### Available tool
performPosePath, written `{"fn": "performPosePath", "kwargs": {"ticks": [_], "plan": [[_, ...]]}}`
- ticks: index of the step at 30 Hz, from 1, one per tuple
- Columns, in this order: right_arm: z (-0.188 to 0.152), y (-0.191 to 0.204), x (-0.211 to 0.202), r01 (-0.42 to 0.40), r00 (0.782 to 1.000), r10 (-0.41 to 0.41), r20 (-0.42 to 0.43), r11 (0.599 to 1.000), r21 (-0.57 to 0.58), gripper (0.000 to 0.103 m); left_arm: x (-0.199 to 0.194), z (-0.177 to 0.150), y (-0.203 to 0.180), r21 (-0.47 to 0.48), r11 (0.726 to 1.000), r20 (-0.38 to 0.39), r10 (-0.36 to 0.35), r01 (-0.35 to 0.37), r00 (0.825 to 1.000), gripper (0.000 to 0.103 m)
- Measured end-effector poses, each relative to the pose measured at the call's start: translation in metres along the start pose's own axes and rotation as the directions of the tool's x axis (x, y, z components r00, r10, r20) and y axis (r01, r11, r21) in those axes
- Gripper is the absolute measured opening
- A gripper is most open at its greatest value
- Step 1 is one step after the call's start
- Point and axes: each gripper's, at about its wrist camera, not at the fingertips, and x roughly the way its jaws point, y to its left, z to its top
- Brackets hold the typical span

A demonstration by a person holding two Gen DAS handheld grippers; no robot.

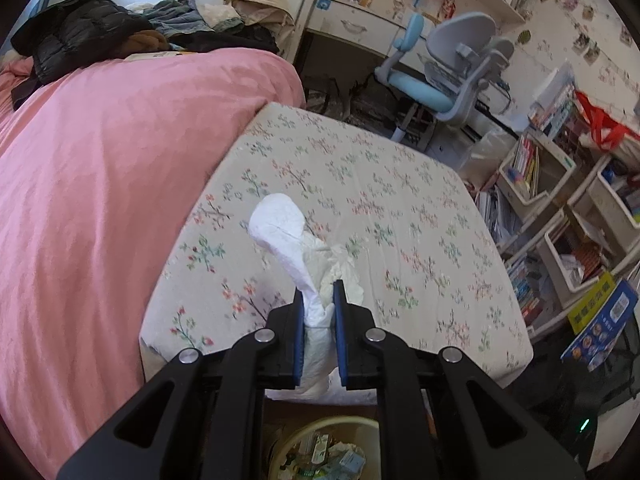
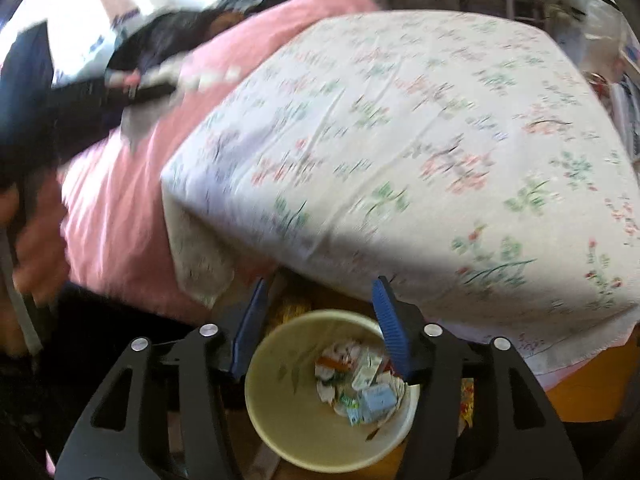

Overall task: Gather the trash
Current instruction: 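Carry the white tissue over the yellow bin and open the left gripper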

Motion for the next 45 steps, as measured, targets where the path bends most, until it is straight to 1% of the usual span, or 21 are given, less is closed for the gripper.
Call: {"fn": "performPosePath", "kwargs": {"ticks": [6,13,23,34,36,39,40,42,43,44,45], "plan": [[0.008,-0.022,-0.022,-0.002,0.996,-0.007,0.092,0.996,0.088,0.059,0.000,-0.026,-0.018,0.058,0.998,-0.044,0.003,-0.001,0.999,0.013],[0.011,-0.031,-0.035,-0.014,0.991,-0.003,0.130,0.992,0.125,0.061,0.003,-0.053,-0.032,0.098,0.995,-0.099,0.011,-0.001,0.995,0.013],[0.012,-0.030,-0.037,-0.026,0.989,0.007,0.147,0.992,0.125,0.063,0.007,-0.086,-0.051,0.163,0.987,-0.166,0.028,0.000,0.986,0.013],[0.011,-0.032,-0.038,-0.028,0.988,0.008,0.154,0.991,0.128,0.064,0.008,-0.105,-0.061,0.195,0.981,-0.207,0.035,0.006,0.978,0.013],[0.011,-0.032,-0.038,-0.027,0.988,0.007,0.154,0.991,0.128,0.064,0.009,-0.110,-0.062,0.195,0.981,-0.224,0.031,0.013,0.974,0.013],[0.010,-0.032,-0.038,-0.025,0.988,0.005,0.153,0.991,0.128,0.065,0.012,-0.120,-0.065,0.198,0.980,-0.275,0.034,0.022,0.961,0.014],[0.010,-0.033,-0.038,-0.022,0.988,0.002,0.153,0.991,0.128,0.067,0.013,-0.123,-0.065,0.199,0.980,-0.289,0.039,0.020,0.957,0.014],[0.010,-0.033,-0.039,-0.017,0.988,-0.003,0.154,0.992,0.128,0.069,0.017,-0.130,-0.067,0.205,0.979,-0.329,0.051,0.019,0.943,0.017],[0.010,-0.033,-0.040,-0.014,0.988,-0.006,0.155,0.992,0.126,0.070,0.017,-0.133,-0.068,0.210,0.978,-0.340,0.058,0.016,0.939,0.025],[0.010,-0.032,-0.040,-0.011,0.988,-0.009,0.156,0.992,0.125,0.071,0.017,-0.136,-0.069,0.217,0.976,-0.346,0.070,0.007,0.936,0.043],[0.010,-0.032,-0.041,-0.005,0.988,-0.015,0.157,0.992,0.123,0.071,0.015,-0.136,-0.070,0.222,0.975,-0.337,0.082,-0.005,0.938,0.052]]}}
